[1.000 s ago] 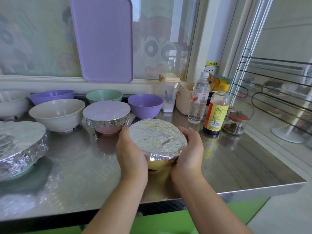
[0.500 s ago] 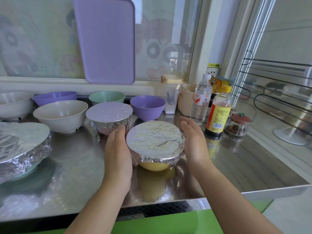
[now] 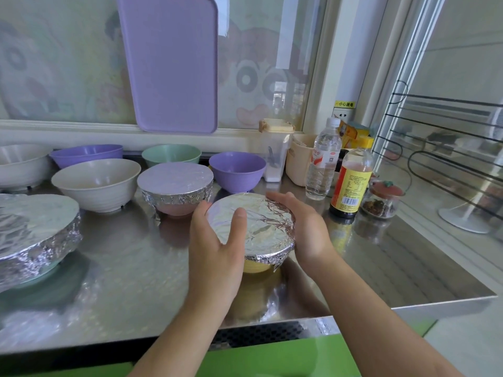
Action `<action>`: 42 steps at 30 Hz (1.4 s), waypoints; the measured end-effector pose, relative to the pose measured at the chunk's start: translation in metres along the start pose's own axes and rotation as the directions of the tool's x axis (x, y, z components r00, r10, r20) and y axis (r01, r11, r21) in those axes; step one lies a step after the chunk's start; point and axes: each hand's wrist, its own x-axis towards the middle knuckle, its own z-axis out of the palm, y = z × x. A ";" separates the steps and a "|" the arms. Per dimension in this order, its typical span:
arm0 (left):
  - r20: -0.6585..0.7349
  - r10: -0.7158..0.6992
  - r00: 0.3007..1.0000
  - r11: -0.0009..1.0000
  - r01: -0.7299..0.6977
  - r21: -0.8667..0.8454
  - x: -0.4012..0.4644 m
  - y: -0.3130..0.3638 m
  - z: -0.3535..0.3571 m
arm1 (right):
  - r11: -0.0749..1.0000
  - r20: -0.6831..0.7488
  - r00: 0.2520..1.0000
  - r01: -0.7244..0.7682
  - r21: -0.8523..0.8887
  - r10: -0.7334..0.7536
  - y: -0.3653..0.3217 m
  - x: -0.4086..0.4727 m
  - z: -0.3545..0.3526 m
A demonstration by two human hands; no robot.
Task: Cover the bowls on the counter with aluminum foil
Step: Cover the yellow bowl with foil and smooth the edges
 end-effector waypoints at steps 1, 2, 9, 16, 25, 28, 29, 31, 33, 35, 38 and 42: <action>-0.008 0.003 1.000 1.000 -0.003 -0.004 -0.001 0.001 0.001 | 1.000 -0.016 1.000 0.014 -0.010 -0.014 0.001 0.001 0.000; -0.019 0.002 1.000 1.000 -0.002 -0.007 -0.001 0.001 0.001 | 0.999 -0.025 0.999 0.019 -0.029 -0.020 0.002 0.001 0.001; 0.009 0.007 1.000 0.999 -0.007 0.034 0.003 -0.001 -0.006 | 0.990 -0.072 0.994 0.077 -0.118 -0.086 0.007 0.000 0.001; -0.002 0.092 0.996 0.978 -0.090 0.186 0.005 0.011 -0.003 | 0.957 -0.002 0.989 0.141 -0.252 -0.146 -0.008 0.016 -0.013; 0.097 0.200 0.975 0.873 -0.222 0.435 -0.010 0.018 0.008 | 0.805 0.302 0.953 0.173 -0.567 0.007 -0.021 0.032 -0.011; 0.128 0.216 0.968 0.881 -0.250 0.402 -0.006 0.012 0.003 | 0.823 0.264 0.965 0.160 -0.545 -0.014 -0.020 0.030 -0.011; 0.138 0.214 0.967 0.891 -0.251 0.378 -0.004 0.010 0.001 | 0.844 0.244 0.969 0.150 -0.514 -0.024 -0.021 0.027 -0.011; 0.129 0.190 0.973 0.923 -0.222 0.315 0.004 0.004 -0.004 | 0.883 0.167 0.985 0.114 -0.455 -0.041 -0.022 0.020 -0.012; 0.087 0.137 0.987 0.960 -0.154 0.236 0.009 -0.002 -0.005 | 0.927 0.059 0.996 0.078 -0.367 -0.060 -0.018 0.014 -0.011; 0.027 0.057 0.998 0.989 -0.061 0.137 0.008 -0.001 0.000 | 0.983 -0.020 0.999 0.033 -0.182 -0.037 -0.012 0.007 -0.005; -0.030 -0.102 0.994 0.994 0.100 -0.047 0.000 0.010 0.014 | 0.994 -0.069 0.997 -0.030 0.103 0.037 0.002 0.006 0.000; -0.122 -0.234 0.965 0.960 0.209 -0.184 0.000 0.011 0.025 | 0.935 -0.166 0.980 -0.043 0.352 0.107 0.014 0.006 0.011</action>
